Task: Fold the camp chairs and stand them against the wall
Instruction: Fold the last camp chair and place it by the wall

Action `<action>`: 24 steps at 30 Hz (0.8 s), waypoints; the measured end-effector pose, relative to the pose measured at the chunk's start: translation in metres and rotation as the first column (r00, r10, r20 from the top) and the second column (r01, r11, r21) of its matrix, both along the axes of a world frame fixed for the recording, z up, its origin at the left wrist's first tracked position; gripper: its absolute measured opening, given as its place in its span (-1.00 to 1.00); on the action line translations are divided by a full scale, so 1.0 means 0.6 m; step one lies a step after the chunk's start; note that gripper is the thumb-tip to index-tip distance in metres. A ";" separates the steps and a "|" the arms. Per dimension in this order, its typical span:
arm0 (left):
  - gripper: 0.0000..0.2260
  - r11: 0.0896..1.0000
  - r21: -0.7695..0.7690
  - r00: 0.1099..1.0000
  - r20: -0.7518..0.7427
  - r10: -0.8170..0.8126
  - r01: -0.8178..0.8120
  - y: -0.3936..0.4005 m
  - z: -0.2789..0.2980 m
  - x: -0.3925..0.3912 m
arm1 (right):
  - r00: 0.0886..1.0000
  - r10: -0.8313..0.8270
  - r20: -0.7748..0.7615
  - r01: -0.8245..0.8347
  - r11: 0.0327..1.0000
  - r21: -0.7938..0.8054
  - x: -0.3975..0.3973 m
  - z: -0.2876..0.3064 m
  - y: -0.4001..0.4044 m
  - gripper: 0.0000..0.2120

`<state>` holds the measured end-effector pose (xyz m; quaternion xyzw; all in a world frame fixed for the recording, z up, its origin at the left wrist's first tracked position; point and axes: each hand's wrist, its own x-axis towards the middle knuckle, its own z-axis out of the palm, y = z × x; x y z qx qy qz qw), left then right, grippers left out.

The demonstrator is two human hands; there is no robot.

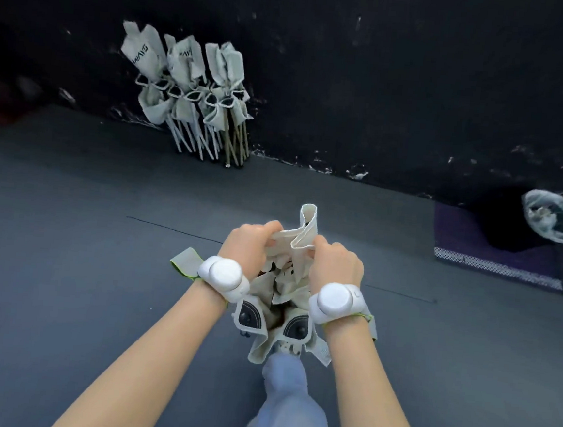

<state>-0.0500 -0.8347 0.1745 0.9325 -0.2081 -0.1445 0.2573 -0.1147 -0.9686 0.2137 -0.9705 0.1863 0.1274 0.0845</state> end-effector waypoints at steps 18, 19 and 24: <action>-0.65 0.998 0.042 0.995 0.092 0.037 -0.041 -0.069 0.054 0.608 | 0.988 0.154 -0.009 -0.154 0.988 0.012 0.630 0.064 -0.095 -0.77; -0.66 0.999 0.040 0.996 0.090 0.027 -0.031 -0.073 0.049 0.650 | 0.989 0.147 -0.012 -0.147 0.989 0.003 0.668 0.061 -0.100 -0.77; -0.76 0.994 0.080 0.996 0.036 -0.077 0.074 -0.100 0.022 0.863 | 0.996 0.043 -0.076 -0.043 0.999 0.004 0.861 0.021 -0.114 -0.86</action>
